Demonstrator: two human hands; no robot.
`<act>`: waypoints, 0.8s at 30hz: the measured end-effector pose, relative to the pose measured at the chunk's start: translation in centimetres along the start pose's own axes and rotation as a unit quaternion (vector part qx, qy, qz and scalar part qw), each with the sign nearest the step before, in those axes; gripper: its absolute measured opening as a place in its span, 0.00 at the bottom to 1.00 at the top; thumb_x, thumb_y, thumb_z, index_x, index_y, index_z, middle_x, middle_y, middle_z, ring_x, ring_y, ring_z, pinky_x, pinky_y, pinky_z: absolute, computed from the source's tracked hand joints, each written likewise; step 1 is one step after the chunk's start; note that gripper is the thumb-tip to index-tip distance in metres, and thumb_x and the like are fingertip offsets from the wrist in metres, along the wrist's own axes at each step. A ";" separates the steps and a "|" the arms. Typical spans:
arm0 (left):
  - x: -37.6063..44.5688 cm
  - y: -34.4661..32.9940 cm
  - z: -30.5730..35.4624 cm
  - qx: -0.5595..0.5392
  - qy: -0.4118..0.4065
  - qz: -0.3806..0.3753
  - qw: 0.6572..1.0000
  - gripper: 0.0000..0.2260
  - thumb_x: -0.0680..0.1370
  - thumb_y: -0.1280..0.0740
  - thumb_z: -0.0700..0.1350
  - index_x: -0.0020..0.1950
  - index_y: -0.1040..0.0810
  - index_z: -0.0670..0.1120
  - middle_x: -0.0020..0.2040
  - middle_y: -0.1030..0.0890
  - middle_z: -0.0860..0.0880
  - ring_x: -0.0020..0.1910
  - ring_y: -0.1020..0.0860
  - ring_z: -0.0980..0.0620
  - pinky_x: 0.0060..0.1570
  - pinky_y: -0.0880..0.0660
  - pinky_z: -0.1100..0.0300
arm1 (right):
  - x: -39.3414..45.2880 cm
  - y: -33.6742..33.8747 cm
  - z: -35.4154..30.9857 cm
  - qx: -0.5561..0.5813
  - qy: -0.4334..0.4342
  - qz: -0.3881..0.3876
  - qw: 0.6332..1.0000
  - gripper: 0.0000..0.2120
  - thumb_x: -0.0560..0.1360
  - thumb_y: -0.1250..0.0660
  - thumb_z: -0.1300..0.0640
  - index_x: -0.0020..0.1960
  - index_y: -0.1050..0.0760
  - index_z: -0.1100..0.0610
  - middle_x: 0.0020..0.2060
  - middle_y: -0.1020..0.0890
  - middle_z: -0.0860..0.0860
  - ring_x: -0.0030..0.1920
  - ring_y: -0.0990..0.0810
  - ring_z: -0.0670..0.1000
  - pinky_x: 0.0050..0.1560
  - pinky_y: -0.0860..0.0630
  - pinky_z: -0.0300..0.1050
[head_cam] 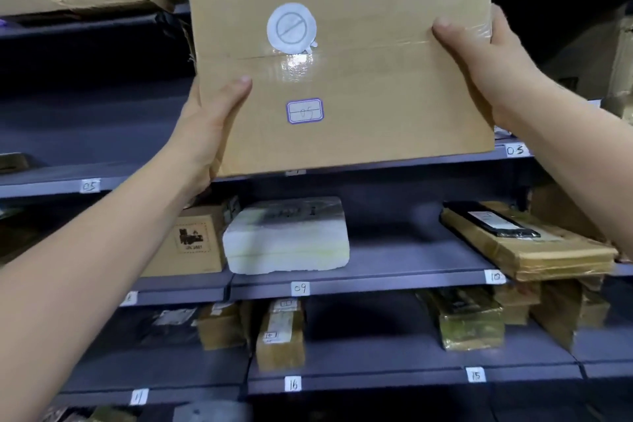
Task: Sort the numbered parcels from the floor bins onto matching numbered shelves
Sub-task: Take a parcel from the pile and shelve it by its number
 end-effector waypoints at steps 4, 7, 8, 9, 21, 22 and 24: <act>-3.9 2.8 0.9 0.012 0.023 0.007 1.000 0.27 0.73 0.30 0.53 0.71 0.32 0.51 0.63 0.20 0.51 0.60 0.20 0.50 0.54 0.21 0.49 | -3.2 -2.1 -0.7 0.022 -0.016 -0.023 0.999 0.29 0.74 0.31 0.42 0.70 0.37 0.45 0.56 0.23 0.39 0.54 0.22 0.40 0.48 0.25 0.39; -7.5 5.1 0.3 0.033 0.055 0.024 0.998 0.28 0.72 0.29 0.54 0.70 0.31 0.52 0.62 0.19 0.51 0.59 0.20 0.51 0.56 0.22 0.47 | -6.1 -3.9 0.7 0.035 -0.045 -0.034 0.998 0.28 0.74 0.30 0.43 0.70 0.36 0.45 0.56 0.23 0.41 0.53 0.22 0.42 0.48 0.26 0.42; -8.6 5.6 0.0 0.039 0.066 0.026 0.997 0.29 0.71 0.28 0.55 0.70 0.31 0.51 0.62 0.19 0.51 0.59 0.20 0.50 0.58 0.23 0.46 | -7.2 -4.4 1.3 0.039 -0.056 -0.034 0.997 0.28 0.74 0.30 0.42 0.70 0.36 0.46 0.57 0.22 0.42 0.54 0.22 0.43 0.49 0.25 0.44; -9.7 6.2 -0.3 0.041 0.078 0.031 0.996 0.31 0.70 0.27 0.56 0.70 0.31 0.51 0.62 0.19 0.51 0.59 0.20 0.50 0.59 0.23 0.46 | -8.2 -4.9 1.8 0.044 -0.068 -0.038 0.996 0.29 0.73 0.30 0.42 0.70 0.36 0.46 0.57 0.22 0.43 0.53 0.22 0.44 0.50 0.25 0.45; -18.0 10.2 -3.2 0.085 0.210 0.012 0.974 0.35 0.65 0.25 0.63 0.69 0.30 0.57 0.60 0.19 0.55 0.60 0.21 0.52 0.65 0.29 0.45 | -18.1 -8.4 4.5 0.075 -0.190 -0.070 0.976 0.17 0.77 0.33 0.48 0.63 0.30 0.48 0.50 0.20 0.44 0.46 0.20 0.45 0.39 0.26 0.43; -18.4 10.4 -3.1 0.083 0.212 0.015 0.974 0.31 0.68 0.26 0.61 0.69 0.29 0.56 0.59 0.18 0.55 0.59 0.20 0.53 0.65 0.27 0.46 | -18.5 -8.7 4.2 0.073 -0.190 -0.077 0.976 0.11 0.78 0.34 0.49 0.59 0.28 0.47 0.48 0.20 0.43 0.44 0.20 0.44 0.39 0.26 0.42; -18.8 11.3 -3.1 0.081 0.212 0.028 0.974 0.24 0.74 0.29 0.56 0.68 0.28 0.55 0.58 0.18 0.56 0.57 0.19 0.55 0.64 0.26 0.50 | -18.7 -9.7 3.7 0.075 -0.184 -0.095 0.976 0.03 0.79 0.35 0.51 0.50 0.28 0.42 0.45 0.19 0.42 0.40 0.19 0.41 0.38 0.26 0.40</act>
Point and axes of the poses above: each hand's wrist, its own x-axis towards the middle knuckle, its own y-axis out of the back of the hand, z = x × y, the point moved 6 cm from there along x, towards the middle knuckle
